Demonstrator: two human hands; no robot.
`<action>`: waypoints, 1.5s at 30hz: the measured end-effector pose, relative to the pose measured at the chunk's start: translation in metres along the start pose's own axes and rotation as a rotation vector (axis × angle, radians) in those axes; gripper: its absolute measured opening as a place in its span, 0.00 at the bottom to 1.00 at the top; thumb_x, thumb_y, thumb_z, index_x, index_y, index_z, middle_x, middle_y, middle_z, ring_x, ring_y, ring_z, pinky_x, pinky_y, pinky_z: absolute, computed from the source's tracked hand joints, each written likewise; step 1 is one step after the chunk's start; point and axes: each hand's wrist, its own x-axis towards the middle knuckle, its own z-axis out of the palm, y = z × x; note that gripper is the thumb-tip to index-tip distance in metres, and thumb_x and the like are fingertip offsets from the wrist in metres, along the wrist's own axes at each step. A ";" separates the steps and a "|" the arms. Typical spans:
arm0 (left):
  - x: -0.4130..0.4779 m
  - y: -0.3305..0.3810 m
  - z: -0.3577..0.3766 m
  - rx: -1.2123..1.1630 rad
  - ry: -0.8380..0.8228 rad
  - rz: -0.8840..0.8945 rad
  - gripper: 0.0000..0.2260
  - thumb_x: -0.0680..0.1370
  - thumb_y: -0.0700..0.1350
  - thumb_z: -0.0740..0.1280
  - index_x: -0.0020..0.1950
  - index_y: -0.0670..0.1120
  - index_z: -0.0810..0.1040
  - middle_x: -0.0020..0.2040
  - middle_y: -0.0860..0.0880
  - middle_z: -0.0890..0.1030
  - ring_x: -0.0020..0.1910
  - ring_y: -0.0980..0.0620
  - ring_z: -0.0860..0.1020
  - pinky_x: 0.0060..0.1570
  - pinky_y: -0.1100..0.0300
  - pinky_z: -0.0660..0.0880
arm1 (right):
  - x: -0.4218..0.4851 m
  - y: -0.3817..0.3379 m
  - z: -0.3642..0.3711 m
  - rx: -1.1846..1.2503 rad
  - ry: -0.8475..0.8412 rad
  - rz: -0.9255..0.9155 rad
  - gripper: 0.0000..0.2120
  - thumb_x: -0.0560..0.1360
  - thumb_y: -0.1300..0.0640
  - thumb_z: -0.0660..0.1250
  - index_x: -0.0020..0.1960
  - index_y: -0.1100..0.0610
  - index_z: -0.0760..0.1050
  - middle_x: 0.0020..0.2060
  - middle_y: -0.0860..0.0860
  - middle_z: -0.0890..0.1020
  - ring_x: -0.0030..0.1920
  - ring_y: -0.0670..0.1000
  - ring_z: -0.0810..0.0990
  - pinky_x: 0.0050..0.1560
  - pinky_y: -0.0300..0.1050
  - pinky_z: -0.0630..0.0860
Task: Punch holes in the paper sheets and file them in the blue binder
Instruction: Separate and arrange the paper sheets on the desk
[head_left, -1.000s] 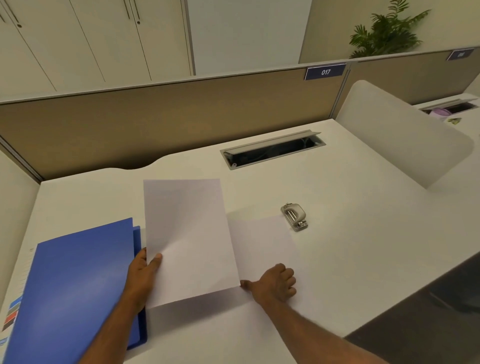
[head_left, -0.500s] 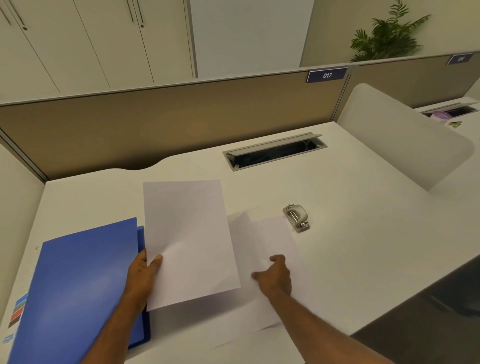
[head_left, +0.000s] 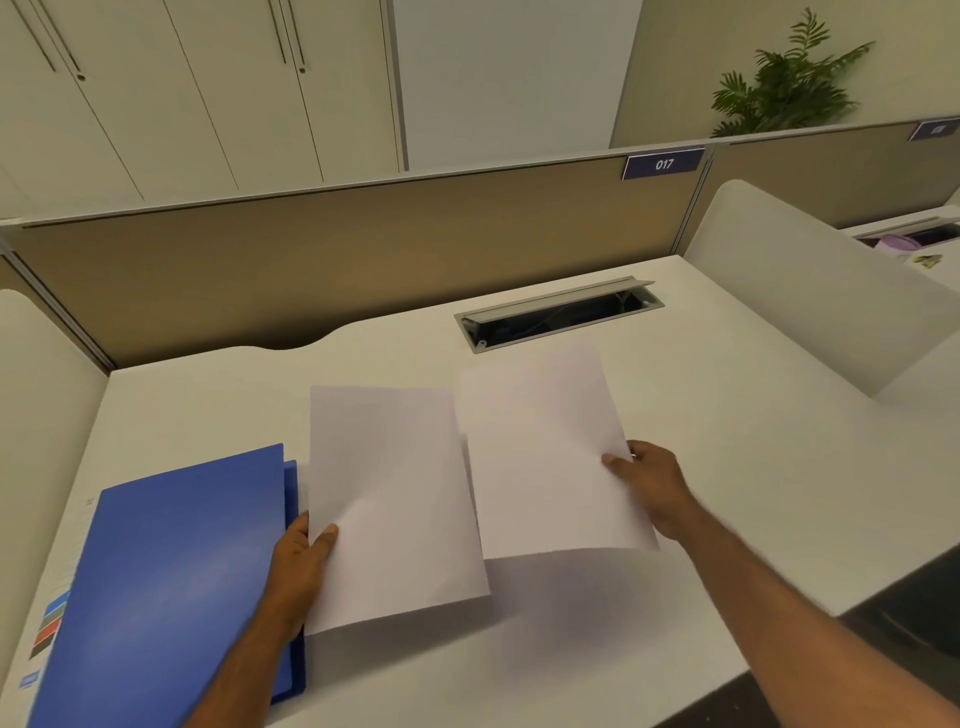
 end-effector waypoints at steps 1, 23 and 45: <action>-0.002 0.001 0.004 0.002 -0.016 -0.005 0.19 0.80 0.45 0.61 0.71 0.42 0.67 0.64 0.43 0.76 0.59 0.41 0.76 0.61 0.43 0.73 | -0.001 0.002 0.005 0.020 -0.035 0.006 0.07 0.73 0.64 0.69 0.51 0.62 0.81 0.44 0.57 0.85 0.40 0.55 0.83 0.45 0.48 0.80; -0.028 -0.019 0.048 -0.048 -0.131 -0.075 0.24 0.79 0.47 0.62 0.74 0.49 0.61 0.70 0.46 0.70 0.65 0.42 0.72 0.65 0.41 0.70 | -0.034 0.048 0.112 -0.070 -0.252 -0.028 0.17 0.70 0.57 0.75 0.56 0.58 0.75 0.49 0.51 0.82 0.48 0.51 0.81 0.46 0.39 0.77; -0.014 -0.025 0.015 -0.088 0.009 -0.095 0.20 0.80 0.42 0.62 0.72 0.45 0.65 0.65 0.42 0.75 0.59 0.39 0.76 0.61 0.40 0.72 | -0.013 0.072 0.032 -0.353 0.156 0.204 0.26 0.62 0.59 0.80 0.57 0.57 0.74 0.50 0.56 0.79 0.53 0.58 0.80 0.52 0.46 0.74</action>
